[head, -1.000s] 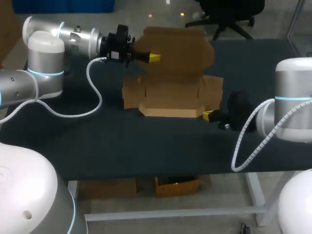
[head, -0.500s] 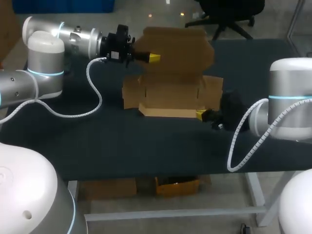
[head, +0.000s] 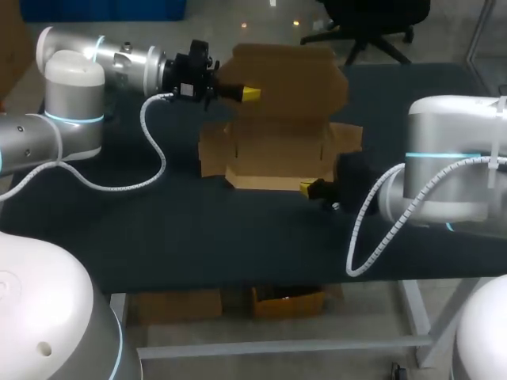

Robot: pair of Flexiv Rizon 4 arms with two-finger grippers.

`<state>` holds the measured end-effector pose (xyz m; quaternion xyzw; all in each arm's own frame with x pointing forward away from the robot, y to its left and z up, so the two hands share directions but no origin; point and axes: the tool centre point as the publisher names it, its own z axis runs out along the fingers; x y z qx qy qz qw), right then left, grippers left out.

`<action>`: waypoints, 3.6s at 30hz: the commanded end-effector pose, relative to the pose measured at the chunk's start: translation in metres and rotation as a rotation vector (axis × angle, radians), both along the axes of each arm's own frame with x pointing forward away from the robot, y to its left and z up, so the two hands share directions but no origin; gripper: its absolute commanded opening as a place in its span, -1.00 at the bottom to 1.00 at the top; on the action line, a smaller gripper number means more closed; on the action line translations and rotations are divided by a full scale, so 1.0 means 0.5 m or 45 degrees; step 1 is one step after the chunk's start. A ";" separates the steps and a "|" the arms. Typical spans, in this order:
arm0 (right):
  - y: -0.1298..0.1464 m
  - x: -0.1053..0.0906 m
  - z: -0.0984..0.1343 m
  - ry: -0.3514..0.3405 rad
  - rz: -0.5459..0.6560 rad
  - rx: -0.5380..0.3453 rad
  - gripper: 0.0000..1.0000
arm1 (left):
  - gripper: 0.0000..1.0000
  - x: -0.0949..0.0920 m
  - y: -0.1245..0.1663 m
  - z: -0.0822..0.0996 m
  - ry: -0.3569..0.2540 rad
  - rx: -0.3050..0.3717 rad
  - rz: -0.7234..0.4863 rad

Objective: Assemble the packaging by folding the flat box into shape, placing the metal phone stand inside, and closing the box properly

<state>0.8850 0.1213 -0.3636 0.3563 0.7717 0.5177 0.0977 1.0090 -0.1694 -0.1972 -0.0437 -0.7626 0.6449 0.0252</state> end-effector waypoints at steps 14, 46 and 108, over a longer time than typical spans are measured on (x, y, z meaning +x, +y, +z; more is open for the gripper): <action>0.096 0.066 -0.068 -0.023 -0.058 -0.035 -1.00 | -1.00 -0.002 0.001 0.000 -0.001 0.002 0.002; 0.109 0.102 -0.117 0.012 -0.113 -0.048 -1.00 | -1.00 -0.002 0.001 0.000 -0.001 0.002 0.002; 0.105 0.128 -0.143 0.043 -0.140 -0.035 -1.00 | -1.00 -0.075 0.001 0.003 -0.039 0.038 -0.024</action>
